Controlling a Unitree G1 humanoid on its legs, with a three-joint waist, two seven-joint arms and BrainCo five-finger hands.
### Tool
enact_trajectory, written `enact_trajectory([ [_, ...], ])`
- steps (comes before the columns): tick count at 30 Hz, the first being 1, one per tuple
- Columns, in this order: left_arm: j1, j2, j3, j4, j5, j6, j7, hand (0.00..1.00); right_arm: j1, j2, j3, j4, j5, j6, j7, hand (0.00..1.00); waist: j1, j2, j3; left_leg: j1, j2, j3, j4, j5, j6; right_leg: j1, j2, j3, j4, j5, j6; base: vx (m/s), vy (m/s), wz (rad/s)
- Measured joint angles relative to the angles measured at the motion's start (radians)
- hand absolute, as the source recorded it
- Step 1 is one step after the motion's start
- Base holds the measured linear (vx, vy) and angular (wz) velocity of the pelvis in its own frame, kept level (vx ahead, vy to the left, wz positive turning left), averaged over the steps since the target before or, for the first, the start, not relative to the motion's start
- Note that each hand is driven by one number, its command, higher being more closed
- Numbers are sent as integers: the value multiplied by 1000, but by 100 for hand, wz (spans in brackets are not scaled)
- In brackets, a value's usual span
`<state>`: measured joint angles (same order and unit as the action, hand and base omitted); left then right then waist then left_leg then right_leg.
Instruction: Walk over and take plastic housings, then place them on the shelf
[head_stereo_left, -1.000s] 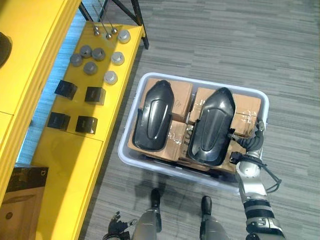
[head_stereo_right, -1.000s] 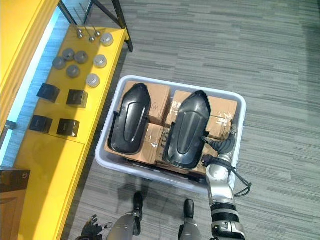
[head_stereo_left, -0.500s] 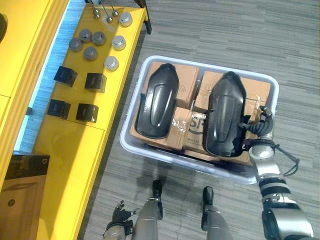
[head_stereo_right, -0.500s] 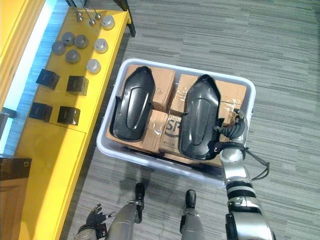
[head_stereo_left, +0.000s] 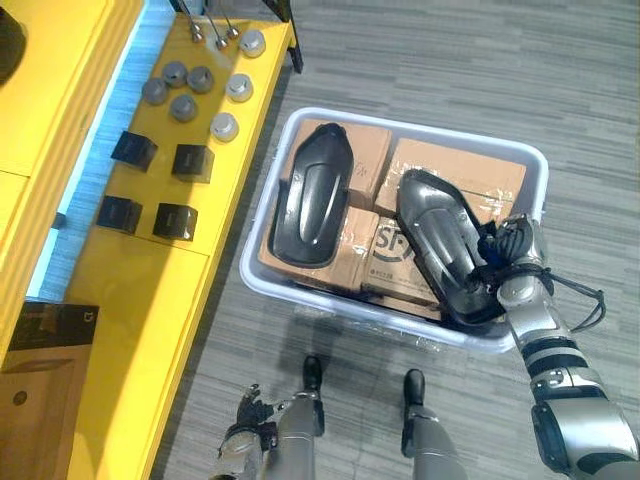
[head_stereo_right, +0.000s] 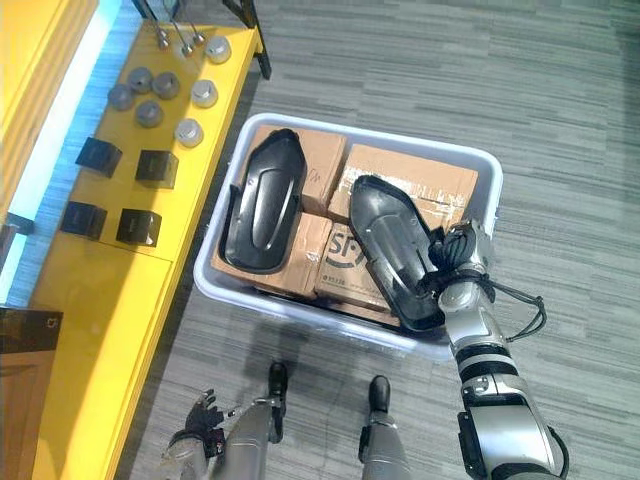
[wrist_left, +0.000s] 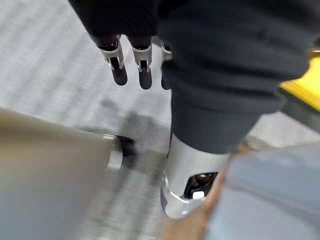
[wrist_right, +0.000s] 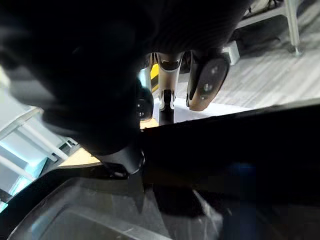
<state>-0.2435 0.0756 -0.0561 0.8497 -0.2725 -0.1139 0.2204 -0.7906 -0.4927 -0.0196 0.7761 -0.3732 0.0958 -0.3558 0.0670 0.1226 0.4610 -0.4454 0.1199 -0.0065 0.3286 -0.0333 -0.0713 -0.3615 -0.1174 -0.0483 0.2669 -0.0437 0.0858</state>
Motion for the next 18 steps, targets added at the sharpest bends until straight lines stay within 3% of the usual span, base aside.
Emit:
enact_trajectory([
  [6,54,12,-50,-449,0,-24,24,0,0,9,-21,2,-22,12,-38,100,-13,7,-2,70,-25,-26,-96,58,4,83,-18,-44,-74,35,3,-21,4,20],
  [10,122,17,-74,-694,-22,-33,30,0,27,76,-21,-68,-55,18,-46,100,-27,14,-27,138,-35,-25,-148,72,10,152,-25,-50,-122,47,9,-10,21,6],
  [16,118,12,-187,-739,-84,-29,30,0,123,155,-34,-178,-86,19,-48,100,-30,2,-103,204,-37,-22,-232,100,7,203,-25,-55,-169,54,11,44,2,2],
  [18,108,9,-240,-738,-137,-28,30,0,138,187,-37,-184,-86,21,-47,100,-36,-16,-141,243,-32,-9,-260,103,4,230,-22,-47,-186,55,10,80,-4,-11],
])
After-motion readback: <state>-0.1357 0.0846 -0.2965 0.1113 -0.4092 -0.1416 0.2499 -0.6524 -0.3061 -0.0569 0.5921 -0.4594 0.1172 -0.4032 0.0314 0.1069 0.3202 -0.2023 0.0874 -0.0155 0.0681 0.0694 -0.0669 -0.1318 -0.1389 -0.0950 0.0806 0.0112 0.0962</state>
